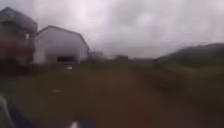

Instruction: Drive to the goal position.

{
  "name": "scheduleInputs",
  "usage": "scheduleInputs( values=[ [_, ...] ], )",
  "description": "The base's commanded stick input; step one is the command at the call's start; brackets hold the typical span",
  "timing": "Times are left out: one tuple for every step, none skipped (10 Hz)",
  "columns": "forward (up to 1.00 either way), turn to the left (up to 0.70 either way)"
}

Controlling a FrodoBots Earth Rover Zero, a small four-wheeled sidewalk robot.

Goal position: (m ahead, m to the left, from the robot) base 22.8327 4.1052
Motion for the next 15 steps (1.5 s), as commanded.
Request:
scheduleInputs(
  values=[
    [0.7, -0.35],
    [0.7, -0.07],
    [0.7, 0.0],
    [0.7, 0.0],
    [0.7, 0.0],
    [0.7, 0.0],
    [0.7, 0.0],
    [0.7, 0.0],
    [0.7, 0.0],
    [0.7, 0.0],
    [0.7, 0.0],
    [0.7, 0.0],
    [0.7, 0.0],
    [0.7, 0.09],
    [0.7, 0.2]
  ],
)
